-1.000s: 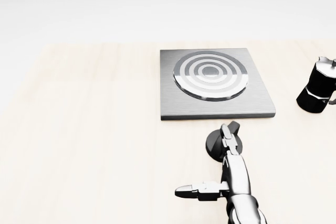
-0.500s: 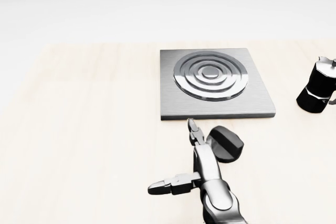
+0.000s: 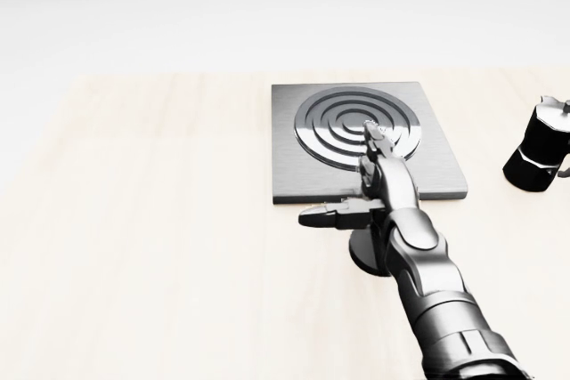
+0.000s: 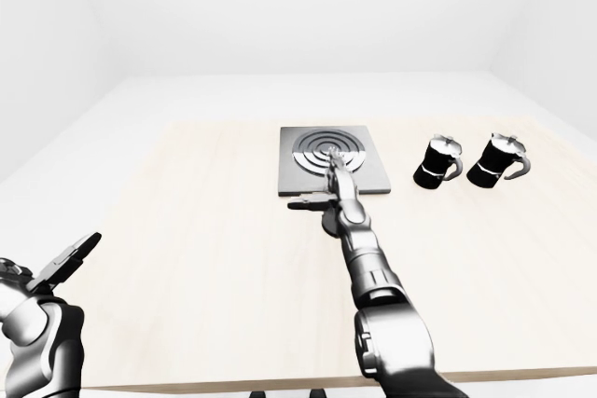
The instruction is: Turn off the stove.
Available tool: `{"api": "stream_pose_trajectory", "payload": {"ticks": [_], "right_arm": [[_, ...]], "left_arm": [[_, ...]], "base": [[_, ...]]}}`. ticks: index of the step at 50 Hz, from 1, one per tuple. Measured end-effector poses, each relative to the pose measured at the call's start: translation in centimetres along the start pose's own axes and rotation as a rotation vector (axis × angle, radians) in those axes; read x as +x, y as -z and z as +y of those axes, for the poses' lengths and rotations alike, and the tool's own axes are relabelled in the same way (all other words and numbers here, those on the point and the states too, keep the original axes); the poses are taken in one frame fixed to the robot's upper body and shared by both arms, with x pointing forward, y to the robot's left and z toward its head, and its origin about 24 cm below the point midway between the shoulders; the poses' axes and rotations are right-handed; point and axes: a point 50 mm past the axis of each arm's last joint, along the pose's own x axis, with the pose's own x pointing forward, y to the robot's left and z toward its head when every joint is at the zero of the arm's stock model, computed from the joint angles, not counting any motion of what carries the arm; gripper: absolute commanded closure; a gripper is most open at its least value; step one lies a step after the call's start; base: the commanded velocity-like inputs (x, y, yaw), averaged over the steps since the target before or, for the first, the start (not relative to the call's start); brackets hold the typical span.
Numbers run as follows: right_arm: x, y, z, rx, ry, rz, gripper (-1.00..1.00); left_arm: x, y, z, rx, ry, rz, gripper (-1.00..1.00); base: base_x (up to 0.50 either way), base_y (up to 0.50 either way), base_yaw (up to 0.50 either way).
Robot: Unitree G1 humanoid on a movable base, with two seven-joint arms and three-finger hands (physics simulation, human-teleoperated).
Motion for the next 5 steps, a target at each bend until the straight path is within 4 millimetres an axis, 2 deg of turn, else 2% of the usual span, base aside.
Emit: {"api": "stream_pose_trajectory", "payload": {"ticks": [5], "right_arm": [[0.5, -5.0, -0.4, -0.081, -0.054, -0.122, -1.00]], "left_arm": [[0.0, 0.0, 0.0, 0.000, 0.000, -0.001, -1.00]], "base": [[0.00, 0.00, 0.00]]}}
